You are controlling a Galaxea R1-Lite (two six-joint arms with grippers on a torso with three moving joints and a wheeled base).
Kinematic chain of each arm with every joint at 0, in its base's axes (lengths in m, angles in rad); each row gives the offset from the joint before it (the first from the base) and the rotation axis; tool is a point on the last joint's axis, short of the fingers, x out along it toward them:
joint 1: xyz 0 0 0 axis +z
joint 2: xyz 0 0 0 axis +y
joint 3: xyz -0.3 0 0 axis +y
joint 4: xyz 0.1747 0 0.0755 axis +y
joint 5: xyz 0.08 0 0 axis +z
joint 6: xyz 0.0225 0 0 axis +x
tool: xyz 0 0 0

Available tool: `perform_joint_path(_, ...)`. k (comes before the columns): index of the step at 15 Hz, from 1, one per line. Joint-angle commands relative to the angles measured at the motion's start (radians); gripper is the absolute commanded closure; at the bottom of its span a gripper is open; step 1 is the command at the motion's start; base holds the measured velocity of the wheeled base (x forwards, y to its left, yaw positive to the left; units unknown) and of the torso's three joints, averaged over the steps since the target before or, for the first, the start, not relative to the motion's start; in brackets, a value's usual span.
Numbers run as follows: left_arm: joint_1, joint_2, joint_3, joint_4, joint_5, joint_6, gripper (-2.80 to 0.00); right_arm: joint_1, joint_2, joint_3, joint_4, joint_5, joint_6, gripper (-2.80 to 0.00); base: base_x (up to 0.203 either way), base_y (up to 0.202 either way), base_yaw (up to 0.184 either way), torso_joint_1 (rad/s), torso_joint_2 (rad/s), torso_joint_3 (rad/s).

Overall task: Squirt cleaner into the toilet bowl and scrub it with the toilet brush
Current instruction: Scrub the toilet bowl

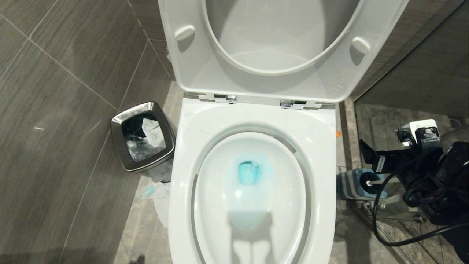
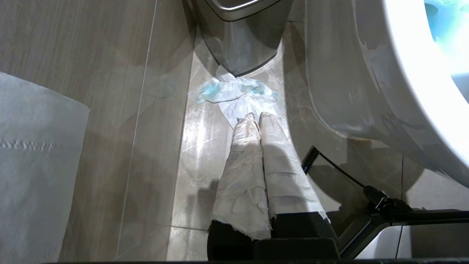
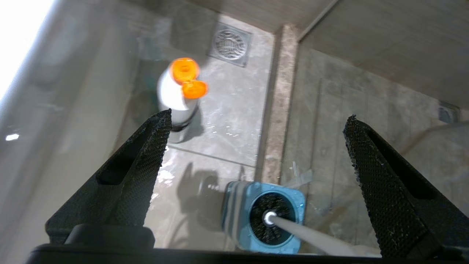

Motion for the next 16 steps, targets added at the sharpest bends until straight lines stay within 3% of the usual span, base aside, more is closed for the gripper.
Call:
perform_joint_path(1, 0.000, 0.000, 0.000, 0.000, 0.000, 0.000, 0.00, 0.014, -0.094, 0.016, 0.042, -0.005, -0.003, -2.80, 0.000, 0.000, 0.000, 0.000, 0.00, 0.000)
perform_joint_path(3, 0.000, 0.000, 0.000, 0.000, 0.000, 0.000, 0.00, 0.015, -0.202, 0.005, 0.178, -0.009, -0.002, -2.80, 0.000, 0.000, 0.000, 0.000, 0.00, 0.000)
perform_joint_path(7, 0.000, 0.000, 0.000, 0.000, 0.000, 0.000, 0.00, 0.015, -0.368, -0.075, 0.577, -0.013, 0.032, -2.80, 0.000, 0.000, 0.000, 0.000, 0.00, 0.000)
perform_joint_path(8, 0.000, 0.000, 0.000, 0.000, -0.001, 0.000, 0.00, 0.015, -0.383, -0.094, 0.628, -0.013, 0.055, 0.00, 0.000, 0.000, 0.000, 0.000, 0.00, 0.000)
perform_joint_path(13, 0.002, 0.000, 0.000, 0.000, 0.000, 0.000, 0.00, 0.015, -0.400, -0.137, 0.709, -0.029, 0.063, 0.00, 0.000, 0.000, 0.000, 0.000, 0.00, 0.000)
perform_joint_path(16, 0.000, 0.000, 0.000, 0.000, 0.000, -0.002, 0.00, 0.014, -0.456, -0.195, 0.828, -0.057, 0.068, 0.00, 0.000, 0.000, 0.000, 0.000, 0.00, 0.000)
